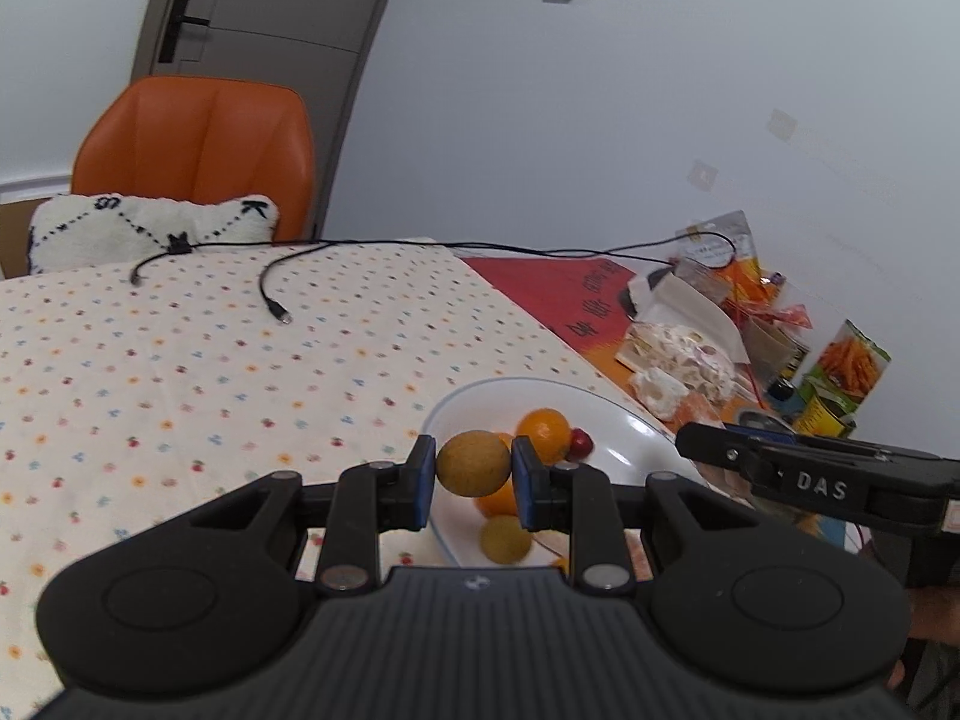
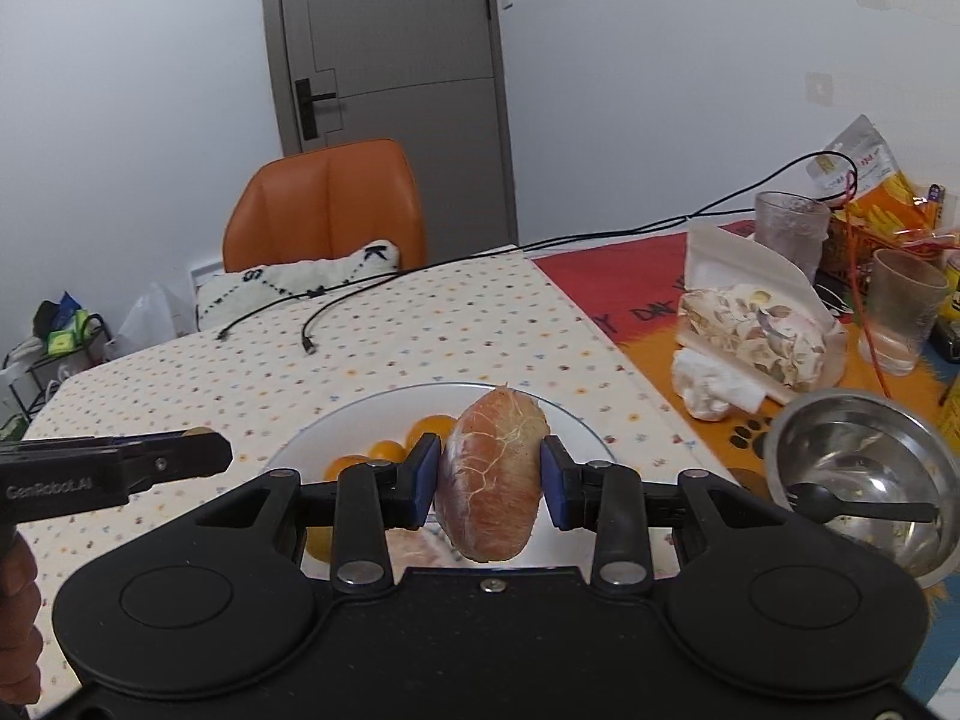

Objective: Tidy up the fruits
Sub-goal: 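Open the right tool to lay the pomelo segment while the left tool drops the brown fruit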

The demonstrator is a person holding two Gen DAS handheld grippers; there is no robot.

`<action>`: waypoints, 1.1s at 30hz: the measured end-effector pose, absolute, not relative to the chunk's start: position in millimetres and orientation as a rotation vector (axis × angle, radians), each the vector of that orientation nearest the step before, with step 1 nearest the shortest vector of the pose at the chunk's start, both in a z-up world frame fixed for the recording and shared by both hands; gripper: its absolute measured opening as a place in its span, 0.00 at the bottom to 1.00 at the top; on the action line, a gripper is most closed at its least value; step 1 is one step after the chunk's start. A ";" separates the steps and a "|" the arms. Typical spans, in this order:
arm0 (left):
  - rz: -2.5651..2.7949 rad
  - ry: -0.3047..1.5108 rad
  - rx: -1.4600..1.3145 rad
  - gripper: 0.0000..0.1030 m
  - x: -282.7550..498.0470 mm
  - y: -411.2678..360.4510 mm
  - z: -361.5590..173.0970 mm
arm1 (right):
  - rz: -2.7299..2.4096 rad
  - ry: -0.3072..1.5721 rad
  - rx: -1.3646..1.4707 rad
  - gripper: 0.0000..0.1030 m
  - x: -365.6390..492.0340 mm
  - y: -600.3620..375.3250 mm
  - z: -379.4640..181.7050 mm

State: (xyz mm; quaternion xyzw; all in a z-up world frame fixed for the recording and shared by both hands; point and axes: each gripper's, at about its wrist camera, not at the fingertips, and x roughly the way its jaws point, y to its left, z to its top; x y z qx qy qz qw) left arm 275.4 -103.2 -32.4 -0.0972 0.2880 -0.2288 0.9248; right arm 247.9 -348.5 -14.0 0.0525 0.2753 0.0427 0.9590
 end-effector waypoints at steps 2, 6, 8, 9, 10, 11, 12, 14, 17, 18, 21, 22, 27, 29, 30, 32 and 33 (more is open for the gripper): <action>-0.484 0.602 -0.196 0.24 274.6 -106.5 -34.6 | 0.080 0.569 0.107 0.33 248.9 -349.8 -16.6; -0.509 0.626 -0.207 0.27 274.5 -109.8 -39.0 | 0.065 0.593 0.100 0.34 251.0 -349.1 -21.9; -0.512 0.636 -0.206 0.28 274.8 -109.8 -40.0 | 0.051 0.605 0.095 0.41 253.3 -349.0 -24.5; -0.511 0.643 -0.204 0.29 275.9 -108.9 -40.4 | 0.044 0.603 0.093 0.47 253.3 -349.1 -24.6; -0.507 0.647 -0.204 0.30 276.2 -106.8 -40.6 | 0.041 0.595 0.093 0.52 252.0 -348.6 -24.0; -0.503 0.646 -0.204 0.33 276.1 -104.0 -40.4 | 0.042 0.587 0.096 0.54 251.5 -348.9 -23.2; -0.496 0.643 -0.204 0.36 275.7 -100.8 -40.0 | 0.045 0.584 0.099 0.55 251.7 -348.8 -22.5; -0.472 0.636 -0.201 0.43 275.7 -94.5 -38.5 | 0.052 0.584 0.106 0.55 253.7 -347.7 -21.5; -0.435 0.624 -0.210 0.53 275.3 -83.0 -36.1 | 0.068 0.581 0.114 0.58 254.7 -343.0 -20.1; -0.428 0.621 -0.211 0.56 275.2 -79.4 -35.4 | 0.076 0.581 0.115 0.60 254.6 -340.5 -19.7; -0.400 0.616 -0.207 0.69 274.7 -68.7 -33.1 | 0.103 0.581 0.118 0.64 253.7 -332.8 -18.3; -0.389 0.610 -0.204 0.72 273.9 -65.1 -32.5 | 0.111 0.579 0.121 0.67 253.5 -329.9 -17.6; -0.329 0.606 -0.198 0.77 271.2 -46.6 -31.8 | 0.156 0.570 0.139 0.71 251.1 -317.6 -14.1; -0.313 0.613 -0.206 0.77 269.3 -39.3 -31.3 | 0.175 0.565 0.148 0.72 248.9 -313.4 -12.4; -0.309 0.612 -0.211 0.77 267.9 -36.1 -31.0 | 0.182 0.564 0.151 0.73 247.7 -311.6 -11.6; -0.298 0.611 -0.211 0.77 264.4 -31.0 -30.5 | 0.192 0.563 0.158 0.76 245.2 -308.9 -10.4; -0.291 0.612 -0.208 0.77 262.3 -28.7 -30.3 | 0.197 0.563 0.161 0.77 243.9 -307.6 -9.8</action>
